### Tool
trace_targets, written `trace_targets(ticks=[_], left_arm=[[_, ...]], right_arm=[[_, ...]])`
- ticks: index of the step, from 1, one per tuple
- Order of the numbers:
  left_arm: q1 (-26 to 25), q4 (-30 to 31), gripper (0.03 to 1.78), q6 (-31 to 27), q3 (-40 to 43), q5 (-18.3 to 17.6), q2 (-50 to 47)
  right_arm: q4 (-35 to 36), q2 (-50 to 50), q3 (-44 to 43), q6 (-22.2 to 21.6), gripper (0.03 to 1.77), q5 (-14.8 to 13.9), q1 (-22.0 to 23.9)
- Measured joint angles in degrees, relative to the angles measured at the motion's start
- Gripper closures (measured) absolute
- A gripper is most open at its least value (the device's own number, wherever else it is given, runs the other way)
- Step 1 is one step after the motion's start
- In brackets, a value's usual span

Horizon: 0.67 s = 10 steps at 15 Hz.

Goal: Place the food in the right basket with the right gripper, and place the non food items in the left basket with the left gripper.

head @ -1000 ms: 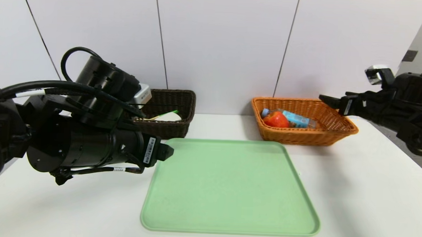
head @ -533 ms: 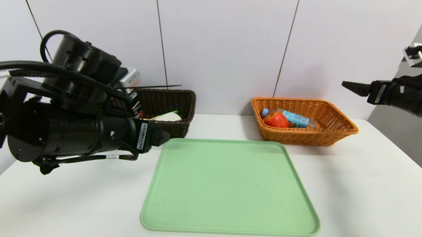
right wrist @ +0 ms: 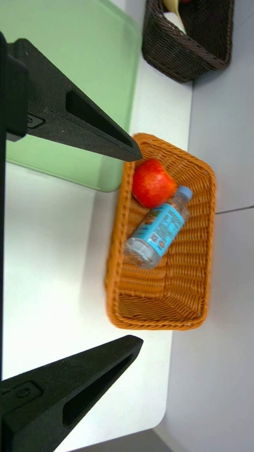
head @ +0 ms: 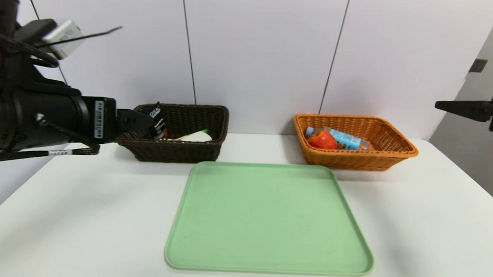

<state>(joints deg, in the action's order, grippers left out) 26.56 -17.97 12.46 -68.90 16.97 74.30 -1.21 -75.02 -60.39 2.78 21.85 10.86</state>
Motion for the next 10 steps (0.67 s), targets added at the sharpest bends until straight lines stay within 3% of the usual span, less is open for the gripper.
trace_targets(ticks=[3, 8, 10], left_arm=[[-5.18, -3.35, 0.12, 0.07, 2.08, 0.11, -4.49], [-9.78, -6.42, 0.12, -0.09, 6.72, 0.48, -13.67], [-13.17, -6.86, 0.12, -1.27, 9.26, 0.5, -18.13]], right_arm=[[-6.47, 8.62, 2.66, 1.62, 0.11, -3.27, 0.24], [-10.39, 21.19, 6.46, 2.18, 0.11, -10.91, 0.29], [-12.79, 25.83, 6.95, 2.18, 0.11, -11.93, 0.29]])
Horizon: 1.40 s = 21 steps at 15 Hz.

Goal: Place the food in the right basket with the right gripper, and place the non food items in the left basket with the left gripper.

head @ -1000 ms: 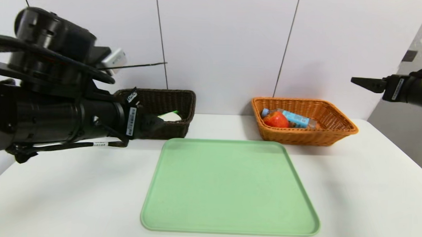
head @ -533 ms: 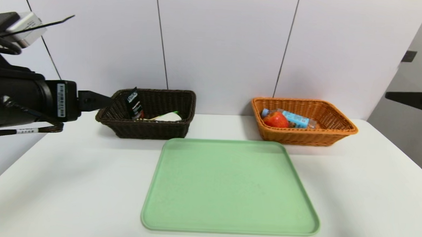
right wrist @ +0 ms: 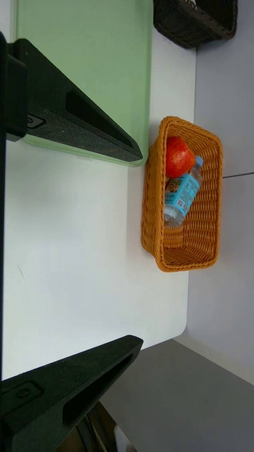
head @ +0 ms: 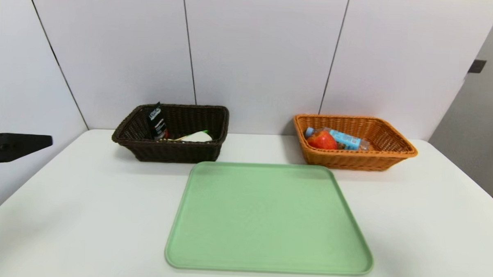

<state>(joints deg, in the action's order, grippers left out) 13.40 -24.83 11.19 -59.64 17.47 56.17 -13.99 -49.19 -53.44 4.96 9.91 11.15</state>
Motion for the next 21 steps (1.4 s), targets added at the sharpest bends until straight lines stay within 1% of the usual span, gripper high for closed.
trace_targets(ticks=[2, 6, 8, 10, 13, 16, 18, 21], left_arm=[[-3.25, -0.02, 0.12, -1.41, 3.3, -0.05, -5.0], [-7.62, -0.44, 0.12, -3.12, 12.9, -0.41, -15.8], [-9.41, -3.13, 0.12, -3.39, 16.15, -0.72, -20.87], [-10.12, -4.51, 0.12, -3.36, 17.31, -0.9, -23.99], [-10.7, -5.42, 0.12, -3.45, 17.77, -0.96, -27.12], [-11.2, -6.84, 0.12, -3.54, 19.87, -1.11, -30.51], [-12.46, -6.97, 0.12, -5.11, 22.06, -2.6, -33.68], [-14.49, -7.06, 0.12, -9.29, 24.92, -7.06, -39.18]], right_arm=[[-1.0, 4.29, 1.11, 0.1, 0.11, 0.01, -0.05], [-4.66, 10.83, 4.08, 0.16, 0.11, 0.28, -0.33], [-7.47, 12.59, 4.19, 0.49, 0.11, 0.61, -1.07], [-10.4, 14.36, 4.19, 0.57, 0.11, 1.8, -3.24], [-14.51, 18.63, 5.4, 0.57, 0.11, 2.29, -9.01], [-14.51, 22.82, 9.12, 0.63, 0.11, 2.16, -10.83], [-13.31, 26.12, 12.11, 0.62, 0.11, 2.13, -11.11], [-10.03, 31.15, 16.65, 1.26, 0.11, 1.68, -11.18]])
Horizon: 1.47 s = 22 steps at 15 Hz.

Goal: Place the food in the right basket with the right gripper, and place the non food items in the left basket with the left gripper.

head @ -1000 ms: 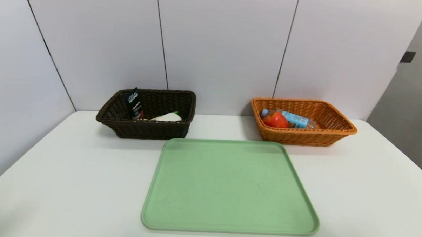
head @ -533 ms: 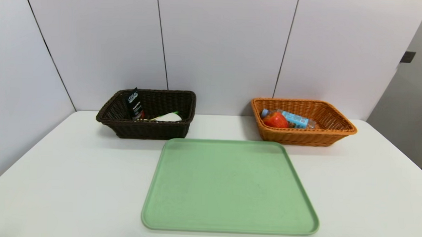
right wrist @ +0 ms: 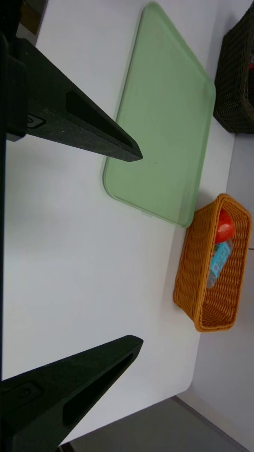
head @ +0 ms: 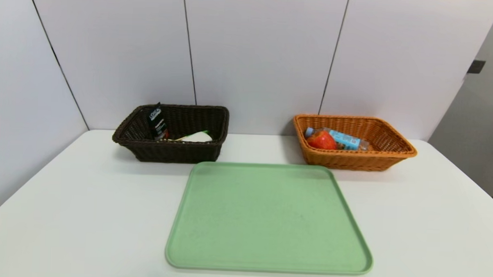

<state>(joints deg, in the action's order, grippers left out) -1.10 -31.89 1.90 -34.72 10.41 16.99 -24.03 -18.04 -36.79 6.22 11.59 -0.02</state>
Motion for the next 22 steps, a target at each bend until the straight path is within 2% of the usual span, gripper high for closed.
trace_targets(ticks=[3, 5, 7, 10, 14, 17, 20, 22], left_arm=[[-0.79, 0.94, 0.12, 1.95, 2.67, -2.15, -3.55], [-0.85, 3.18, 0.12, 2.69, 4.44, -4.18, -4.71], [-0.8, 9.26, 0.12, 2.12, 7.98, -6.73, -5.47], [-0.69, 18.44, 0.12, -0.48, 14.35, -7.24, -6.28], [-0.3, 22.72, 0.12, -9.17, 23.28, -8.87, -11.09], [0.11, 23.58, 0.12, -10.17, 28.33, -10.28, -15.2], [0.2, 25.22, 0.12, -9.64, 30.4, -10.79, -16.58], [0.2, 25.81, 0.12, -9.84, 31.78, -11.31, -16.88]], right_arm=[[0.96, 4.99, 4.24, 0.37, 0.11, -1.21, -0.09], [4.74, 7.74, 8.19, 0.12, 0.11, -1.45, -0.11], [11.72, 9.89, 14.01, 0.26, 0.11, -1.45, -0.07], [22.36, 12.53, 22.08, 0.0, 0.11, -2.01, -0.05], [23.59, 15.59, 26.9, 0.22, 0.11, -2.26, 0.02], [24.16, 17.42, 29.6, 0.61, 0.1, -2.73, 0.02], [28.95, 18.04, 34.89, 2.32, 0.1, -6.56, 0.02], [28.47, 18.12, 36.3, 3.89, 0.1, -7.91, 0.02]])
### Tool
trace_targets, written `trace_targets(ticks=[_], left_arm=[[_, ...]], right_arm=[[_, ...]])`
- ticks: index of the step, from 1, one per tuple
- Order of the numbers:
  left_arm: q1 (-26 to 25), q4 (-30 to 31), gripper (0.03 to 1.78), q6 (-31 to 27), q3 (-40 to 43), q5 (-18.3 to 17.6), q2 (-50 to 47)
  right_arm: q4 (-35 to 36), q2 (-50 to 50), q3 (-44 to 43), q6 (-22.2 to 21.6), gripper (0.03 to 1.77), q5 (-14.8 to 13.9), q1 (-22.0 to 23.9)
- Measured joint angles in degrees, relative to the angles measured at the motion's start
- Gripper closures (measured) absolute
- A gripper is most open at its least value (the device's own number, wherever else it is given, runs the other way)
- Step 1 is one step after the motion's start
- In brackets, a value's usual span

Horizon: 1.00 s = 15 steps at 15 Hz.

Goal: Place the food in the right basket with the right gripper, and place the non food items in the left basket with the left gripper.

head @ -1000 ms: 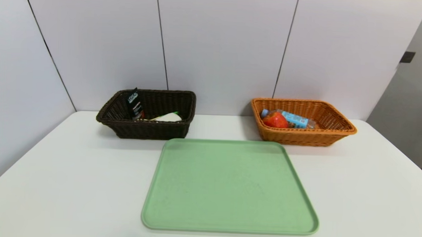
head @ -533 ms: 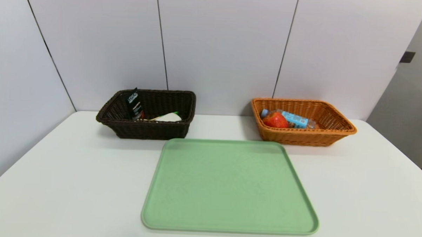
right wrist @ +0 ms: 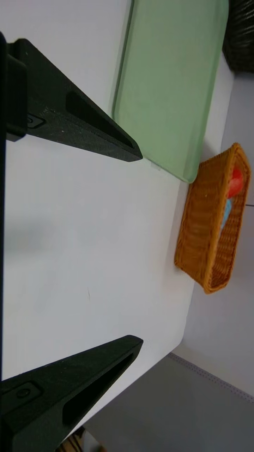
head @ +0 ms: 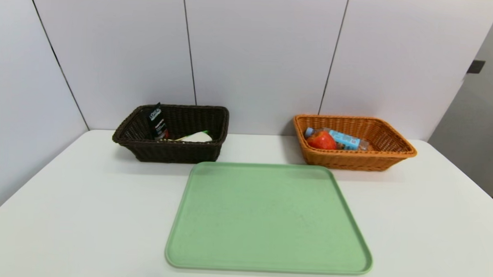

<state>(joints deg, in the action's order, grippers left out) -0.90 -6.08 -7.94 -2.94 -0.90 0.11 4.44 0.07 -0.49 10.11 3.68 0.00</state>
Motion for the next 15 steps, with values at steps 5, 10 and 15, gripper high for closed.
trace_targets(ticks=[5, 10, 15], left_arm=[[0.0, 1.45, 0.12, 1.66, 0.94, -0.15, -0.11], [0.0, 1.54, 0.12, 9.39, 1.07, 0.61, -0.11], [0.02, 1.54, 0.12, 9.56, 1.1, 0.66, -0.11]], right_arm=[[-4.41, 0.02, 0.44, -1.67, 0.1, -0.85, -0.05], [-4.6, 0.02, 0.49, -2.54, 0.1, -1.04, -0.07], [-4.57, 0.02, 0.41, -2.01, 0.1, -0.96, -0.07]])
